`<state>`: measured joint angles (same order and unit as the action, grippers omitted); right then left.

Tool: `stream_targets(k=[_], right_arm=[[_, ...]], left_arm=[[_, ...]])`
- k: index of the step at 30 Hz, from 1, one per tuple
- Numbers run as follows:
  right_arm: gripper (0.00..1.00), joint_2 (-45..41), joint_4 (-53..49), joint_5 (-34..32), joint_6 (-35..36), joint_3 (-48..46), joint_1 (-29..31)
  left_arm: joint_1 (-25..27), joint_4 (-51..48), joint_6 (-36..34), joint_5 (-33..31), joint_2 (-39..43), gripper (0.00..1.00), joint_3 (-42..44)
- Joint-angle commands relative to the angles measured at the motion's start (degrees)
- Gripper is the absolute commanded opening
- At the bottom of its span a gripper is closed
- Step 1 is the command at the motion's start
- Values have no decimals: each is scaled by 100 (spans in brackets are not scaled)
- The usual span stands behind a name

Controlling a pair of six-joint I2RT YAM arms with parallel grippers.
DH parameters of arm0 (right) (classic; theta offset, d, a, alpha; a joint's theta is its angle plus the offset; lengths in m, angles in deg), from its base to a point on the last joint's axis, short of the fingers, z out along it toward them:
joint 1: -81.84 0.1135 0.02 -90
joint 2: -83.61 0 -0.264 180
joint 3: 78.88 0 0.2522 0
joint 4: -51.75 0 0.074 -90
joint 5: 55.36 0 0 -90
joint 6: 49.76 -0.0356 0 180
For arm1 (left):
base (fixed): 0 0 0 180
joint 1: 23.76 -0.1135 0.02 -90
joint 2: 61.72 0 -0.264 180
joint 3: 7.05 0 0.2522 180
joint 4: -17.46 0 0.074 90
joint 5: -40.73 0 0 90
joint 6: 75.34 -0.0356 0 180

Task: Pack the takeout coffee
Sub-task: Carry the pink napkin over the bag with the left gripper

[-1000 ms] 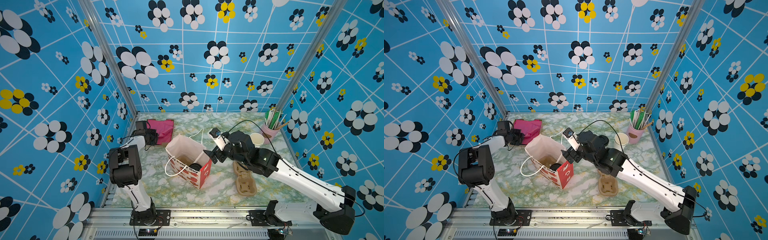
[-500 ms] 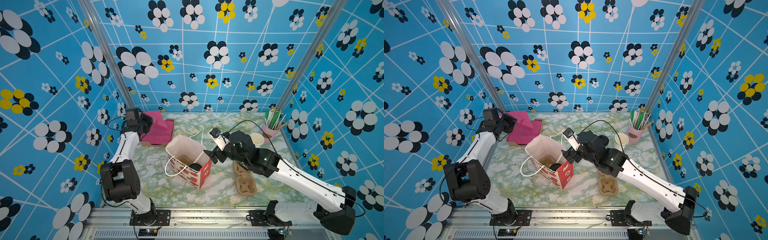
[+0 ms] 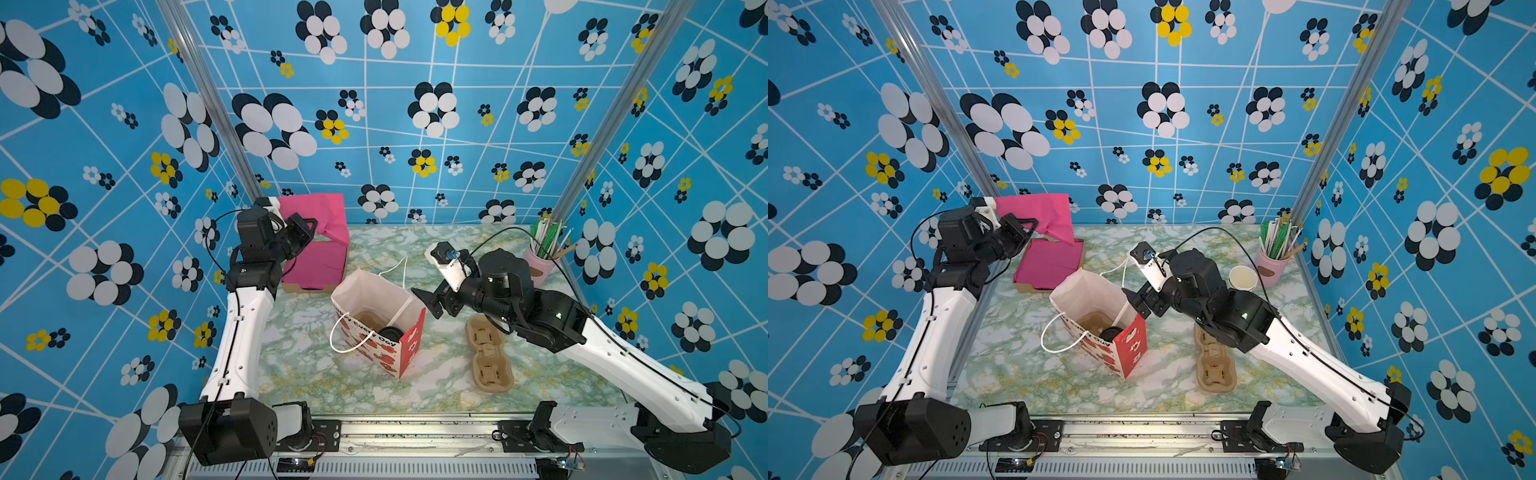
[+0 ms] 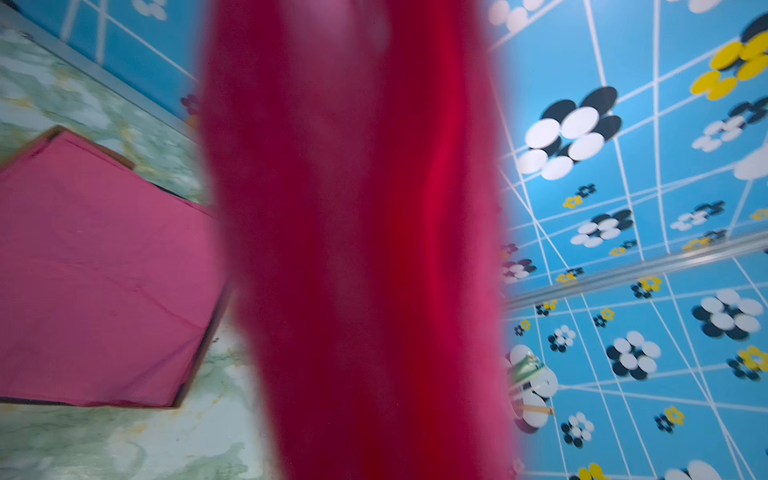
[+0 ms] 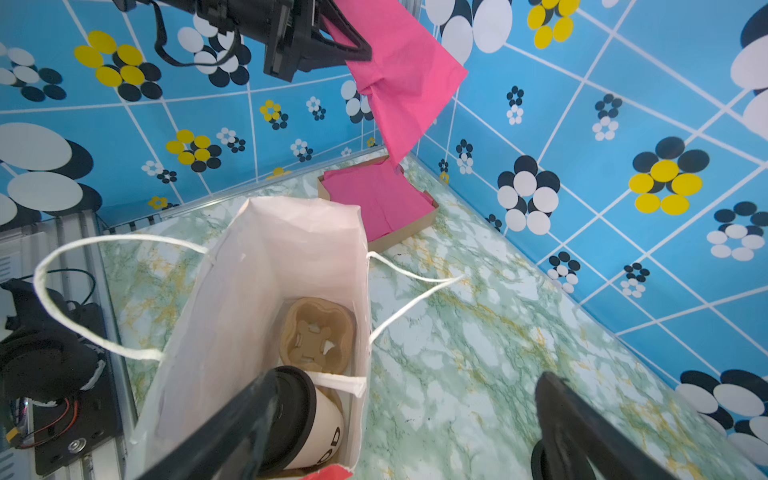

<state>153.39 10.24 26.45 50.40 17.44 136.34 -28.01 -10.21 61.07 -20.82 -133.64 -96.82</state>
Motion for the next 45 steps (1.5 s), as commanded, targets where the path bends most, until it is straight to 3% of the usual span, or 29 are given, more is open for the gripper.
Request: stream_targets(k=[1, 9, 15, 20, 25, 36, 45], right_arm=[[99, 326, -69, 297, 258, 493, -22], [99, 1367, -156, -260, 970, 1700, 164], [99, 1846, -136, -973, 1852, 1955, 422], [97, 2201, 62, -1269, 2134, 2030, 568], [78, 2516, 355, -1710, 2227, 2124, 574], [0, 2435, 822, -1760, 2252, 1651, 573], [0, 1964, 1163, -1683, 2421, 815, 576]], left_arm=[[342, -65, -106, 398, 370, 0, -254], [1047, -175, -154, 535, 871, 0, -259], [1438, -445, -203, 492, 1040, 0, -64], [1619, -463, -84, 478, 1142, 0, 115], [1657, -538, 6, 462, 1274, 0, 255], [1613, -722, 68, 217, 1383, 0, 383], [1297, -941, 224, 99, 1417, 0, 377]])
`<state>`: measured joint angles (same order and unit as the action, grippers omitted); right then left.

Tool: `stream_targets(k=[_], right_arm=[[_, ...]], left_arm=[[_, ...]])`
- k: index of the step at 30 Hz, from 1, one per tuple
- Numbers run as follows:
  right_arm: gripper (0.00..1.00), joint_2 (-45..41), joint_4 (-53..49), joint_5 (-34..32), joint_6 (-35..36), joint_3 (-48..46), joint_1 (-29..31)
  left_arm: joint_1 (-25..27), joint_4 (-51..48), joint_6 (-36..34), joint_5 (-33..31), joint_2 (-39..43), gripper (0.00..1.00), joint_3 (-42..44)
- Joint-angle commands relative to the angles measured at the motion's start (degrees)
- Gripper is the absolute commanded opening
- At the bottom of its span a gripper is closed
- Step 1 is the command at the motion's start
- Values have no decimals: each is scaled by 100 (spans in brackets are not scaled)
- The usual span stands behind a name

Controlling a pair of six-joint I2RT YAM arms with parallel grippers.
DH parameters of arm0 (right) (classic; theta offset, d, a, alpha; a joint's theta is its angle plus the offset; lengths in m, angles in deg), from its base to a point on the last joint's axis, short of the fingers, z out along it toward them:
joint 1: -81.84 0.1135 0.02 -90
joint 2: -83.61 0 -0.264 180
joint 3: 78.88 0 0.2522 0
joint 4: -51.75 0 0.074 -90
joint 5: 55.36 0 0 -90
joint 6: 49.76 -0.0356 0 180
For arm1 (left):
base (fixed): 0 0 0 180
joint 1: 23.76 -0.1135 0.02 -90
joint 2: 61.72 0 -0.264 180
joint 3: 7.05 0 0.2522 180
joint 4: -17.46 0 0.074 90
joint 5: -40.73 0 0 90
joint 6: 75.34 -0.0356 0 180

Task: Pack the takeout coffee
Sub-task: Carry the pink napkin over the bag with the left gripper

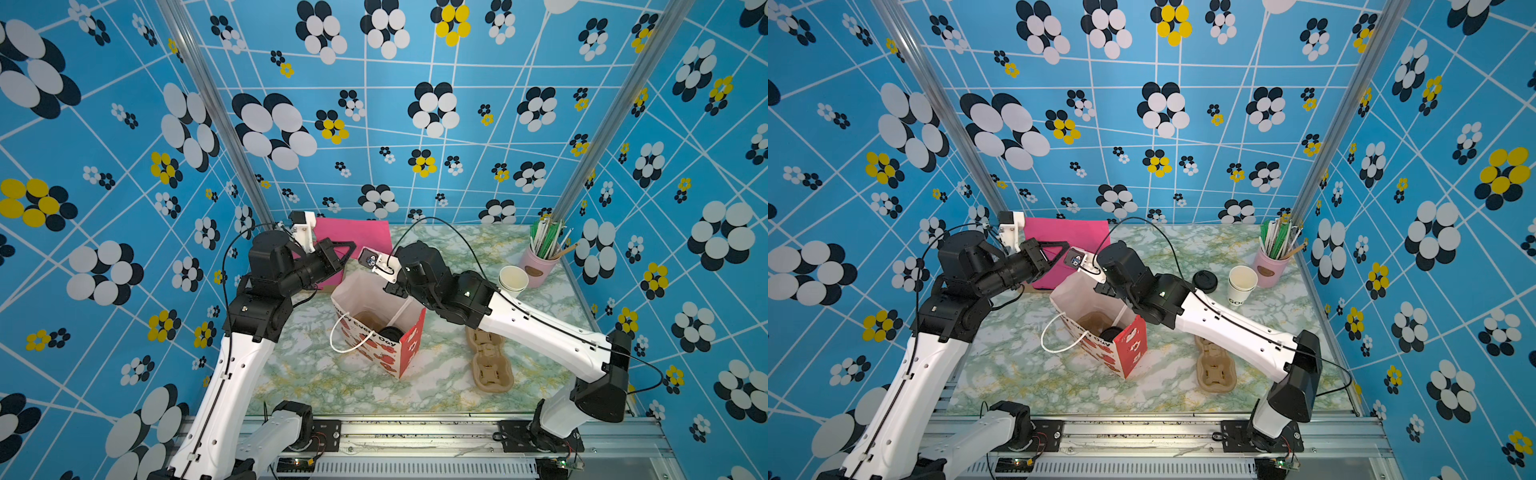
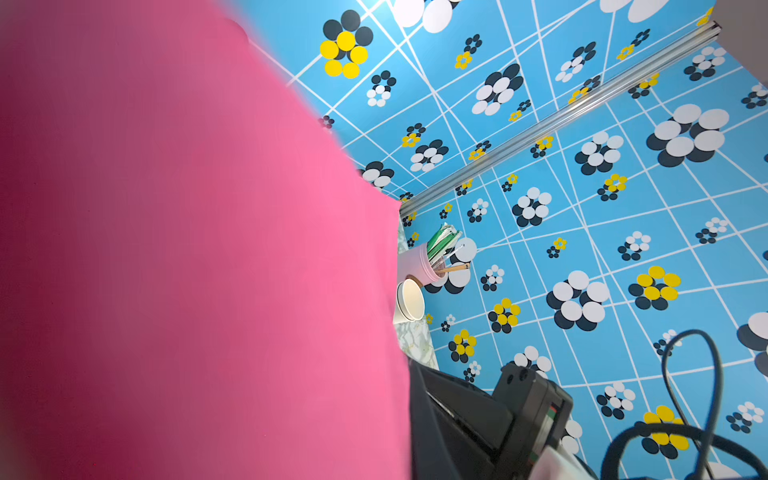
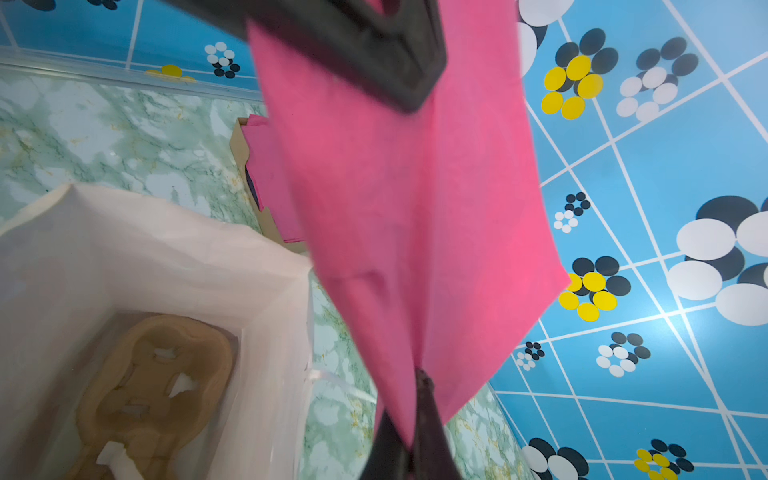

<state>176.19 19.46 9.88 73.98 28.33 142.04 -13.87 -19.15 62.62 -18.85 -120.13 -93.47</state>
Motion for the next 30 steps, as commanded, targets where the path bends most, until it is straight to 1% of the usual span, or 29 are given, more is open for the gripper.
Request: stream_targets(k=[1, 6, 7, 10, 11, 12, 13, 14, 16, 18, 19, 22, 23, 27, 30], right_arm=[[0, -363, 295, 3, 56, -397, 7], [0, -595, 498, 49, 54, -724, 8], [3, -609, 508, 64, 63, -755, 5], [22, -639, 435, 166, -25, -745, 2], [32, -685, 412, 209, -80, -746, 3], [39, -743, 409, 244, -125, -757, 0], [48, -849, 431, 296, -184, -794, 7], [53, -925, 460, 319, -224, -848, 2], [63, -1150, 537, 418, -337, -968, 8], [73, -1386, 570, 533, -473, -1114, 8], [77, -1518, 572, 586, -556, -1184, 6], [85, -1901, 595, 651, -756, -1435, 2], [87, -2025, 622, 642, -803, -1525, 3], [95, -2417, 735, 521, -886, -1823, 5], [96, -2609, 728, 400, -912, -1955, 4]], left_arm=[[-132, -64, 78, -98, 73, 0, 58], [-189, -128, 134, -115, 74, 0, 57], [-194, -129, 134, -103, 65, 0, 42], [-183, -25, 134, 45, 75, 0, 72], [-184, 7, 102, 90, 91, 0, 68], [-186, -2, 20, 121, 101, 0, 56], [-173, -105, -138, 124, 100, 0, -1], [-165, -265, -357, 102, 101, 0, -85], [-132, -666, -915, 61, 118, 0, -270], [-119, -919, -1336, 76, 182, 0, -375], [-115, -997, -1512, 104, 225, 0, -398], [-104, -1032, -1909, 404, 346, 0, -417], [-98, -1087, -1972, 417, 355, 0, -447], [-50, -1663, -2319, 324, 294, 0, -758], [42, -2055, -2589, 179, 282, 0, -978]])
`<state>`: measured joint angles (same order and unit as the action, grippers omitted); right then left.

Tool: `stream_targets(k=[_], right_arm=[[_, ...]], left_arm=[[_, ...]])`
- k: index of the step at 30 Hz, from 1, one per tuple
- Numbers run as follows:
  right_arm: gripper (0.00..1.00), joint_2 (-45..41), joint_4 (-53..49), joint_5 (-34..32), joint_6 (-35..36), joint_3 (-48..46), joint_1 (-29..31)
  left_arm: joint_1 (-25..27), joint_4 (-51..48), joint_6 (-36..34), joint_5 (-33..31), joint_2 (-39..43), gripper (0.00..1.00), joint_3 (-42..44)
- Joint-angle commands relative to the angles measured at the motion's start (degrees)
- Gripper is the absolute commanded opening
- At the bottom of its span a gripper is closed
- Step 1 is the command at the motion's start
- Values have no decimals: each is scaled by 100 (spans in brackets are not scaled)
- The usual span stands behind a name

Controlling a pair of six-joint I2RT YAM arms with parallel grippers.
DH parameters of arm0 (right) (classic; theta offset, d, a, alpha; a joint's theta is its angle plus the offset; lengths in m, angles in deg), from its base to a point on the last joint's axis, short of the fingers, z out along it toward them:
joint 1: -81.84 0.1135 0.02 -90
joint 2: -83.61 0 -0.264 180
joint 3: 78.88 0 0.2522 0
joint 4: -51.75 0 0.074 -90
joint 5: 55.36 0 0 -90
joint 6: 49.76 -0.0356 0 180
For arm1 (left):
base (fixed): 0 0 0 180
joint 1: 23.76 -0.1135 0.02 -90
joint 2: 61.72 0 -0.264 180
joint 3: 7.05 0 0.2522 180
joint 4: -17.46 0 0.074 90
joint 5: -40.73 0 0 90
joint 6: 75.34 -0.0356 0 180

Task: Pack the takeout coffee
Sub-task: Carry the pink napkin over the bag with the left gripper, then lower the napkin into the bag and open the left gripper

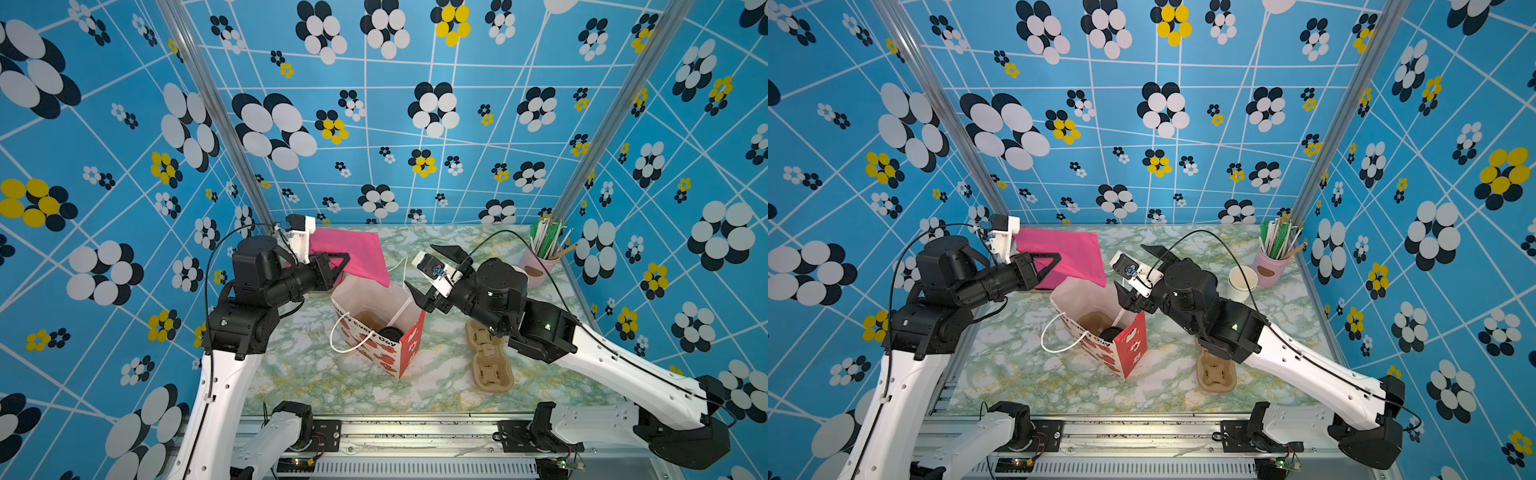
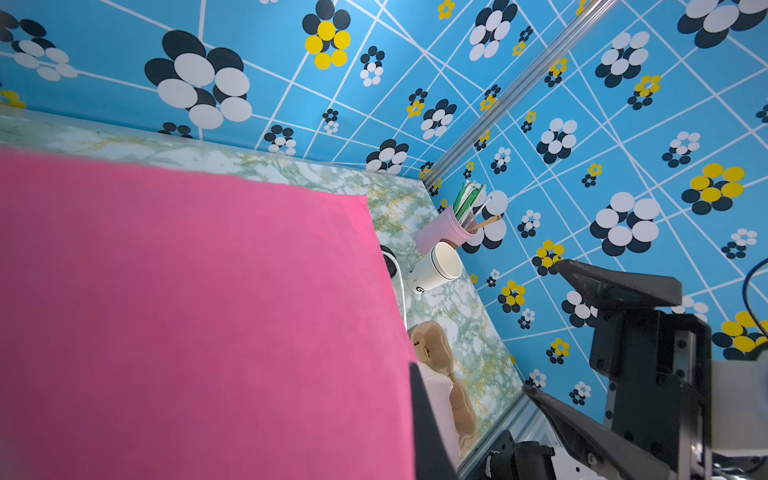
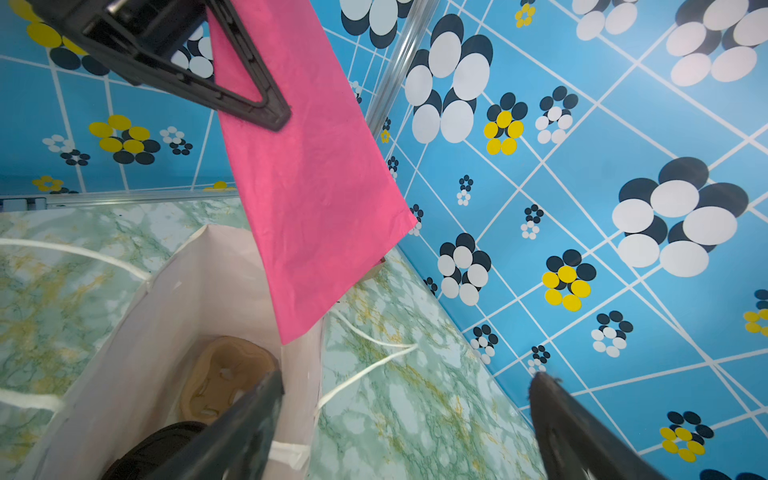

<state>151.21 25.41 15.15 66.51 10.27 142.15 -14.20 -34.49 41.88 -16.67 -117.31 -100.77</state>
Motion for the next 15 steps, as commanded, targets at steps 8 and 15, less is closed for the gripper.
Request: stream_targets(k=[8, 15], right_arm=[[99, -290, 142, -285, -259, -393, -18], [99, -255, 106, -294, -303, -429, -15]], left_arm=[[428, -1273, -752, -908, 167, 0, -386], [1090, -1775, -595, -2240, 195, 0, -269]])
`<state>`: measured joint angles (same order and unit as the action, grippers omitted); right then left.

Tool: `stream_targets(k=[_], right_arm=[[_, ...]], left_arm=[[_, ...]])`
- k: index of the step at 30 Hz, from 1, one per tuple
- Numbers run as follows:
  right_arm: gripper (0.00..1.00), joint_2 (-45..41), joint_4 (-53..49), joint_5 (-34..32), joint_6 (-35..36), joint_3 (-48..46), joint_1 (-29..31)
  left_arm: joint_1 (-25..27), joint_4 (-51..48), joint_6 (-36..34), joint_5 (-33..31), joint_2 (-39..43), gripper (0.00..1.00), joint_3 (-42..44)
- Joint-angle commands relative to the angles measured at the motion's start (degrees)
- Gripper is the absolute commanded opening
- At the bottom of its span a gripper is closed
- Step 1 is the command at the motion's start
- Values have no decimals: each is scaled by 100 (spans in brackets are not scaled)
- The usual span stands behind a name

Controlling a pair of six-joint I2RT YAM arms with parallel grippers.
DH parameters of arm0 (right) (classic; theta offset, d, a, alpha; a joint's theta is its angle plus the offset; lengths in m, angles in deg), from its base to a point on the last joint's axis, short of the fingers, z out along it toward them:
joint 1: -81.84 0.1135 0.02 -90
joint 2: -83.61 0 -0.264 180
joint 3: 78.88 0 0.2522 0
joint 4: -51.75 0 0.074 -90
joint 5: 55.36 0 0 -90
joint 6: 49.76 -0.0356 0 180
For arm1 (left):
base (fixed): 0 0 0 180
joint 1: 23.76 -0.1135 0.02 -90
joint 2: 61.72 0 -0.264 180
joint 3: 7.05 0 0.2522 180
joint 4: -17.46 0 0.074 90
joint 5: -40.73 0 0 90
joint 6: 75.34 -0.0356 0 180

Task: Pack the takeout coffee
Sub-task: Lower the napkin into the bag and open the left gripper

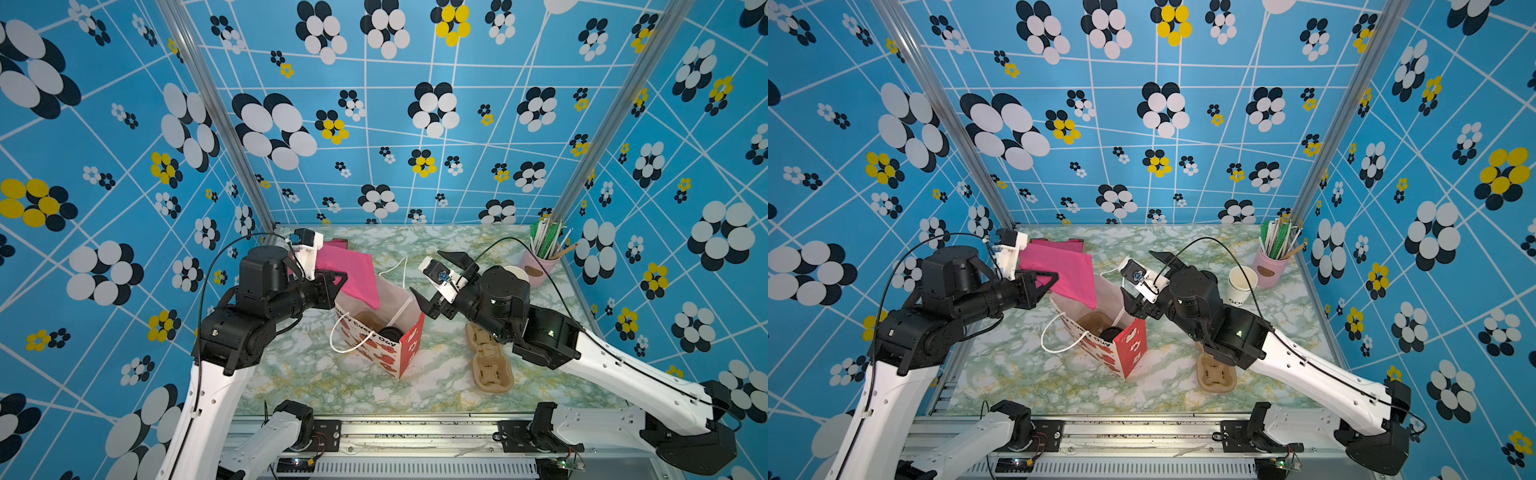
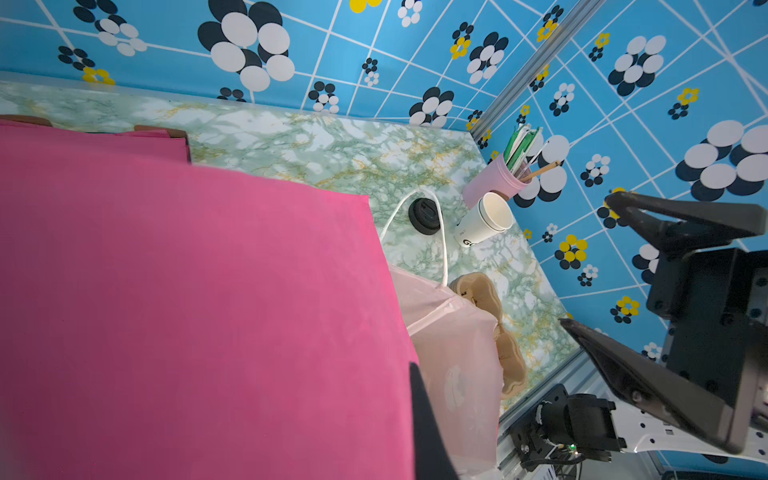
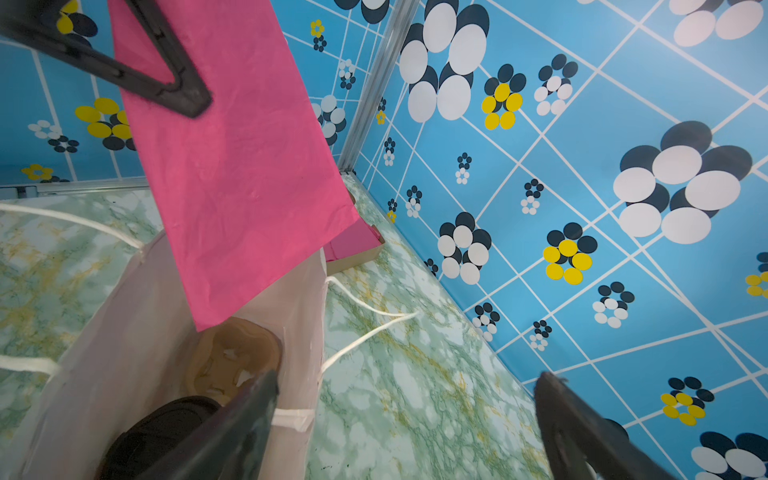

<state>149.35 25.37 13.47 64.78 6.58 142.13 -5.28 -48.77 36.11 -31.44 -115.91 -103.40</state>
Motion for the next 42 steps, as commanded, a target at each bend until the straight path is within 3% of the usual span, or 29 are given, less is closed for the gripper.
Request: stream_targets(k=[1, 10, 22, 26, 32, 42], right_arm=[[99, -53, 111, -117, -145, -52, -9], [99, -17, 50, -105, -232, -41, -10], [99, 18, -53, -108, -291, -84, -16], [99, 36, -65, -117, -291, -107, -18], [99, 71, -90, -116, -291, -125, -26], [99, 27, -135, -118, -307, -196, -61]], left_arm=[[328, -447, -2, -1017, 29, 0, -10], [1402, -1012, 19, -2580, -476, 0, -223], [1877, -1058, -3, -2726, -1077, 1, -274], [1948, -1067, -112, -2535, -1213, 12, -293], [1995, -1001, -201, -2402, -1306, 49, -476], [2004, -693, -425, -2690, -959, 78, -692]])
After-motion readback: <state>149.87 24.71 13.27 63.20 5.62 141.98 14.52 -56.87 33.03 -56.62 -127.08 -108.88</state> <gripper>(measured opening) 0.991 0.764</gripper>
